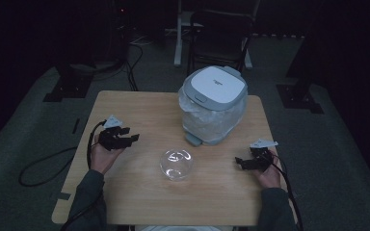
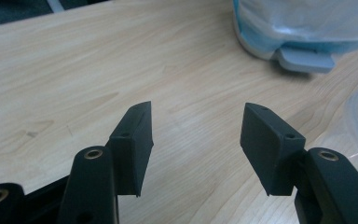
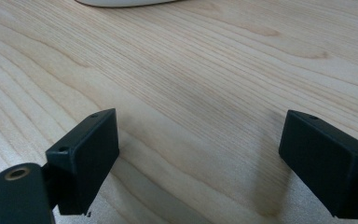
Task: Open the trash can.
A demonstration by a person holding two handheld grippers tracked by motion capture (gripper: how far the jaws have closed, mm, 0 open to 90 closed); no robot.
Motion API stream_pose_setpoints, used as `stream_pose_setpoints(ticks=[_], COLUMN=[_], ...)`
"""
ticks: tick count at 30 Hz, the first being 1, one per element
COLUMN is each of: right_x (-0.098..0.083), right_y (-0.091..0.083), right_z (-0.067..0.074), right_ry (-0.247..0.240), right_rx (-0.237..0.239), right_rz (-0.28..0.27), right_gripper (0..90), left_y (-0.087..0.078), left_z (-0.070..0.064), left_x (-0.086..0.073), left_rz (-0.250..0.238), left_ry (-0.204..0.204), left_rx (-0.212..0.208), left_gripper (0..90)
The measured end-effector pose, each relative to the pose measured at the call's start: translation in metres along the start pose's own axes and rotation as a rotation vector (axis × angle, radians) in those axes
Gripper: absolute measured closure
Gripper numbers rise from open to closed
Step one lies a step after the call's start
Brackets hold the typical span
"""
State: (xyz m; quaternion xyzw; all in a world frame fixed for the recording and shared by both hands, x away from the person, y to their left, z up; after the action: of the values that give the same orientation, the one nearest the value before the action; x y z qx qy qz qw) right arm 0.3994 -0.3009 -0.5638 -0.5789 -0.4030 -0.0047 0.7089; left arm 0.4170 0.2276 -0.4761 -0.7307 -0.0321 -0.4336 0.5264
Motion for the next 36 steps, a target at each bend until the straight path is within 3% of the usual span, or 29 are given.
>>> stream_pose_setpoints(ticks=[12, 36], right_x=[0.000, 0.000], right_y=[0.000, 0.000], right_z=[0.000, 0.000], right_ry=[0.000, 0.000], right_rx=[0.000, 0.000], right_rz=[0.000, 0.000], right_gripper=[11.2, 11.2], left_y=[-0.007, -0.014], left_z=[-0.002, -0.008], left_x=[0.019, 0.036], left_rz=[-0.010, -0.027], left_ry=[0.028, 0.052], left_rx=[-0.028, -0.066], left_gripper=[45.2, 48.4])
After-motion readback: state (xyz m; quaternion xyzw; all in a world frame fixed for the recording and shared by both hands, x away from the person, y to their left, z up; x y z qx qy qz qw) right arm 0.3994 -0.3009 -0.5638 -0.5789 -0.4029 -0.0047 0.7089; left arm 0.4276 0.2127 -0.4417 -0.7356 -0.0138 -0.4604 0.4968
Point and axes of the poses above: each handheld gripper's, and its own axes: y roughly forward along the jaws, x roughly out of its top, z roughly to its left, the point moved 2 cm from there along y, roughly forward along the jaws, and after that the axes turned 11 degrees about z, right-handed, at the moved point
